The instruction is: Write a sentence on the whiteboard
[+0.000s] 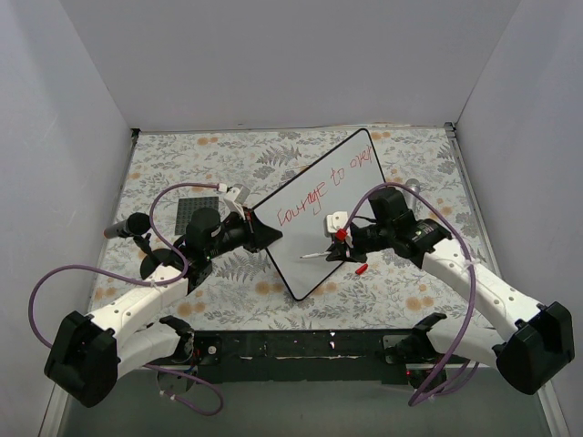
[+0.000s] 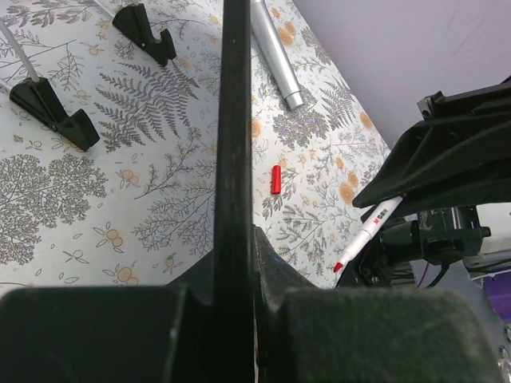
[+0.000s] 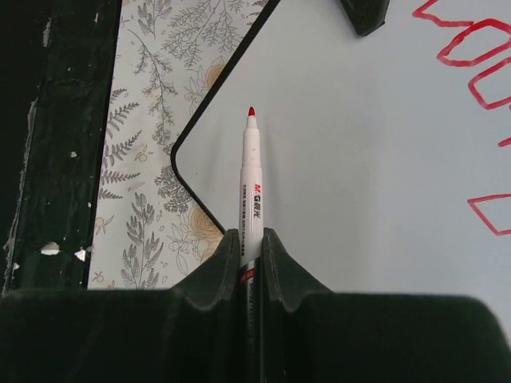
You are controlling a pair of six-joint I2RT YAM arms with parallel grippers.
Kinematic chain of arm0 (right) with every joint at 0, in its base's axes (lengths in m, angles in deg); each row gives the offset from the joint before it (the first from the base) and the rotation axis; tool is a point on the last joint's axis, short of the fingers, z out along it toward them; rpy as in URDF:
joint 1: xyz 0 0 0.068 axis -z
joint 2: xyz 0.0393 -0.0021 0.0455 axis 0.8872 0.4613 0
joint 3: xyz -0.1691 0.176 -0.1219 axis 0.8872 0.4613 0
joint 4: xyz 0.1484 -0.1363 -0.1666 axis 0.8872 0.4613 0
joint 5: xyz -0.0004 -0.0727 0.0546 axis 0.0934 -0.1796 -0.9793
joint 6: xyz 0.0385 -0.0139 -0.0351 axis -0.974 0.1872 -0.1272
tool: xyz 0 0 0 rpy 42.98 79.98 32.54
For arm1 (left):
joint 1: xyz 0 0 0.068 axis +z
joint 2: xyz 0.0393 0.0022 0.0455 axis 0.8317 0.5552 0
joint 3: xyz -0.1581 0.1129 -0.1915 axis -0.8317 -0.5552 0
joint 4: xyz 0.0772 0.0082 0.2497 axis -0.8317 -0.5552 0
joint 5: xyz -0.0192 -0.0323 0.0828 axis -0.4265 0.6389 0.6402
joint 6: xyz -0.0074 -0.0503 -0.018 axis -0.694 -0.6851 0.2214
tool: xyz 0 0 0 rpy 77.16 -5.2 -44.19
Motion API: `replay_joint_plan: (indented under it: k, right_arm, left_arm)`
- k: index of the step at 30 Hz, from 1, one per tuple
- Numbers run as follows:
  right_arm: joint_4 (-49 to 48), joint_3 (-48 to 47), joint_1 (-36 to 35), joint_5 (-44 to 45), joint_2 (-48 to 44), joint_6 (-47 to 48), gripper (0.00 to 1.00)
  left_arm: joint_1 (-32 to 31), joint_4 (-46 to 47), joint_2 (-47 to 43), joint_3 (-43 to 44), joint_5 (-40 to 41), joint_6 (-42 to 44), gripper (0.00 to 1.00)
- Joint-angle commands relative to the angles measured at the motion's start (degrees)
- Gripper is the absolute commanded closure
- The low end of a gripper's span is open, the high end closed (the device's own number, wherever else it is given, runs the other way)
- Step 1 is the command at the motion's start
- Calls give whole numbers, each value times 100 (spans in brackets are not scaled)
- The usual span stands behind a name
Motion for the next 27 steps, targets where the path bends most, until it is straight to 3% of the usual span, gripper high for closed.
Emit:
replay_joint_plan:
  k: [1,8,27]
  right_arm:
    - [-1045,113,-339,729,-34,-805,99]
    - [-1591,262,-445,1379,-7,-1376,99]
    - [-1961,341,-603,1766,309,-1623,99]
  left_arm:
    - [-24,584,-232,-25,86,-46,100]
    - [-24,646,-223,-60,122,-107,100]
    - [-15,778,-56,2,69,-151,100]
